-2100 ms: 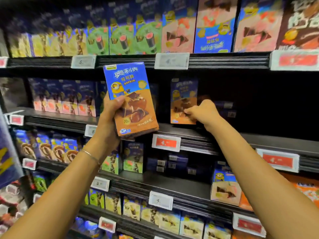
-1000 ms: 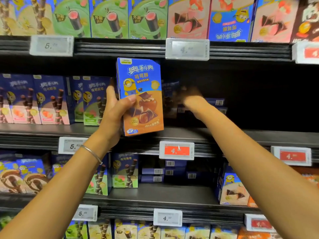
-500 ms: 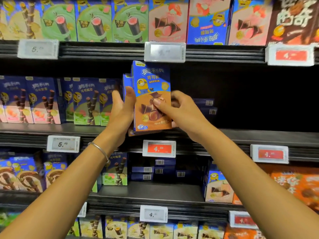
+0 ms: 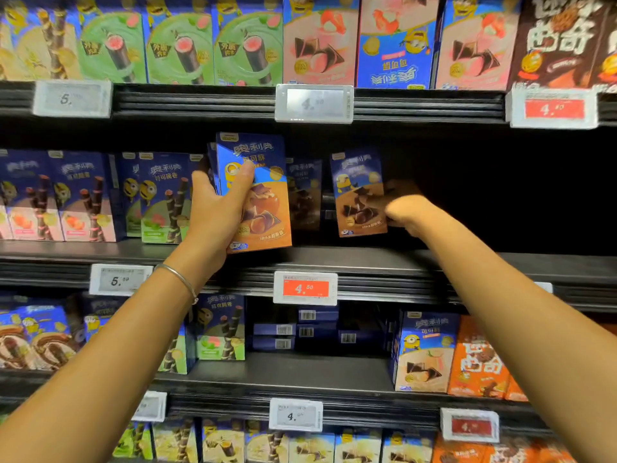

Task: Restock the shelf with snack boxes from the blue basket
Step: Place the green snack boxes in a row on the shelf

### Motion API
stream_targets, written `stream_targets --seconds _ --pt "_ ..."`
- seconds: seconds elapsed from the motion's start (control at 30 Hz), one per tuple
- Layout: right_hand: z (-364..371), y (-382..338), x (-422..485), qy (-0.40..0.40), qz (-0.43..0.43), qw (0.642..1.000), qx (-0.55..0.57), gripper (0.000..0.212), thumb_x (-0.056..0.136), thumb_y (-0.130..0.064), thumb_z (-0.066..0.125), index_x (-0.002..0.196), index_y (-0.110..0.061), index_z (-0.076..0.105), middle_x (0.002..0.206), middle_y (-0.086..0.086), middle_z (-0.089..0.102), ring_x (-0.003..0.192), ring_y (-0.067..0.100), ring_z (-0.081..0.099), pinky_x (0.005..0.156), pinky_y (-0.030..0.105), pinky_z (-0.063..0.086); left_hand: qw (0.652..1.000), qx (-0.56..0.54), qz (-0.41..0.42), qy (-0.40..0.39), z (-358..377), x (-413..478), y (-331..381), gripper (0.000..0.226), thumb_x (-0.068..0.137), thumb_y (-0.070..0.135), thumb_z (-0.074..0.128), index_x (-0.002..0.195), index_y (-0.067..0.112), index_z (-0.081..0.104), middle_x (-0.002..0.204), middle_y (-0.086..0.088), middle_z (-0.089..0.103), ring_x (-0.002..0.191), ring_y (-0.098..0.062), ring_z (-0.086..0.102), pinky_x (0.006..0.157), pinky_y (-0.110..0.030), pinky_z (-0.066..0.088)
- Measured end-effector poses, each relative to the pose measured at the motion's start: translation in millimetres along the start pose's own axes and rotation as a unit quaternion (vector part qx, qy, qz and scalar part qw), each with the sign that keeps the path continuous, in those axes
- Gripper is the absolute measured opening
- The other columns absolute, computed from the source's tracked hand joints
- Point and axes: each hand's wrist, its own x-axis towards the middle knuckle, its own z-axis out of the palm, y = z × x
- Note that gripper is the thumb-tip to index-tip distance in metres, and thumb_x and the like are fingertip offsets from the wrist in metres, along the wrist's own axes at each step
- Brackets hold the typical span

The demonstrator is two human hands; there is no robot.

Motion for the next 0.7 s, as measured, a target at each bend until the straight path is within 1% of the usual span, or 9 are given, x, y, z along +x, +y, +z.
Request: stream_targets --seconds 0.07,0.13,0.17,0.23,0.33,0.43,0.5,0.57,0.7 --pt "7.3 1.3 9.7 -0.001 0.007 1.0 -0.022 0.039 0.089 -0.03 0.075 0.121 -0.01 0.064 0.126 0.015 0.066 0.107 0.032 0.067 0.094 0.05 0.055 1.0 -0.005 -0.006 0.004 -0.4 0.2 4.0 0.042 0.095 0.053 0.072 0.102 0.024 0.043 0.1 0.004 0.072 0.081 -0.008 0.079 0.059 -0.022 0.06" --pt "15.0 -0.4 18.5 0.007 0.015 1.0 -0.027 0.028 0.088 -0.037 0.075 0.104 -0.016 0.064 0.124 0.012 0.067 0.096 0.026 0.069 0.084 0.047 0.059 1.0 -0.011 -0.008 0.004 -0.7 0.9 6.0 0.041 0.095 0.052 0.072 0.102 0.024 0.043 0.098 0.004 0.073 0.077 -0.006 0.079 0.056 -0.02 0.058" --pt "19.1 -2.2 22.2 0.014 0.012 0.999 -0.046 0.028 0.088 -0.039 0.074 0.101 -0.017 0.062 0.123 0.011 0.067 0.097 0.027 0.068 0.084 0.048 0.059 1.0 -0.016 -0.01 0.003 -1.0 1.2 6.5 0.042 0.095 0.052 0.072 0.103 0.023 0.043 0.094 0.006 0.074 0.077 -0.007 0.079 0.056 -0.02 0.058" --pt "25.0 -6.2 27.0 0.023 0.009 0.996 -0.091 0.037 0.089 -0.042 0.072 0.111 -0.014 0.064 0.125 0.011 0.066 0.105 0.032 0.066 0.087 0.051 0.059 0.999 -0.028 -0.017 -0.004 -1.9 2.4 6.0 0.044 0.094 0.053 0.073 0.104 0.023 0.044 0.085 0.011 0.076 0.079 -0.009 0.079 0.056 -0.023 0.059" --pt "32.1 -10.9 29.0 0.031 -0.013 0.989 -0.144 0.046 0.092 -0.044 0.067 0.123 -0.01 0.064 0.127 0.013 0.065 0.104 0.034 0.067 0.087 0.049 0.059 0.999 -0.031 -0.025 -0.012 -3.0 3.8 4.3 0.045 0.092 0.056 0.074 0.105 0.024 0.045 0.089 0.01 0.077 0.082 -0.012 0.08 0.058 -0.025 0.061" --pt "37.3 -13.3 32.1 0.027 -0.049 0.979 -0.197 0.047 0.097 -0.041 0.061 0.13 -0.007 0.062 0.134 0.017 0.062 0.115 0.036 0.063 0.098 0.046 0.053 0.999 -0.025 -0.023 -0.012 -5.1 4.5 2.0 0.044 0.092 0.057 0.073 0.104 0.024 0.046 0.088 0.01 0.077 0.081 -0.011 0.08 0.057 -0.023 0.06" --pt "38.9 -14.5 34.5 0.018 -0.059 0.976 -0.208 0.045 0.099 -0.037 0.059 0.132 -0.007 0.062 0.137 0.017 0.06 0.121 0.035 0.06 0.103 0.043 0.049 1.0 -0.016 -0.021 -0.014 -6.5 4.7 0.7 0.043 0.092 0.057 0.073 0.104 0.024 0.046 0.096 0.007 0.076 0.082 -0.01 0.08 0.058 -0.022 0.06" --pt "39.7 -15.8 37.4 0.007 -0.054 0.977 -0.206 0.044 0.099 -0.033 0.06 0.133 -0.006 0.06 0.139 0.018 0.058 0.124 0.035 0.057 0.105 0.042 0.047 1.0 -0.008 -0.019 -0.014 -7.7 4.7 0.1 0.043 0.093 0.056 0.072 0.104 0.024 0.046 0.099 0.005 0.075 0.082 -0.009 0.079 0.058 -0.021 0.059" --pt "44.0 -16.7 38.3 0.02 -0.062 0.971 -0.23 0.046 0.101 -0.034 0.057 0.135 -0.004 0.058 0.141 0.019 0.056 0.126 0.036 0.056 0.106 0.045 0.047 1.0 -0.014 -0.021 -0.016 -8.4 3.6 0.9 0.042 0.094 0.054 0.072 0.104 0.023 0.046 0.1 0.003 0.075 0.081 -0.01 0.08 0.057 -0.022 0.059"
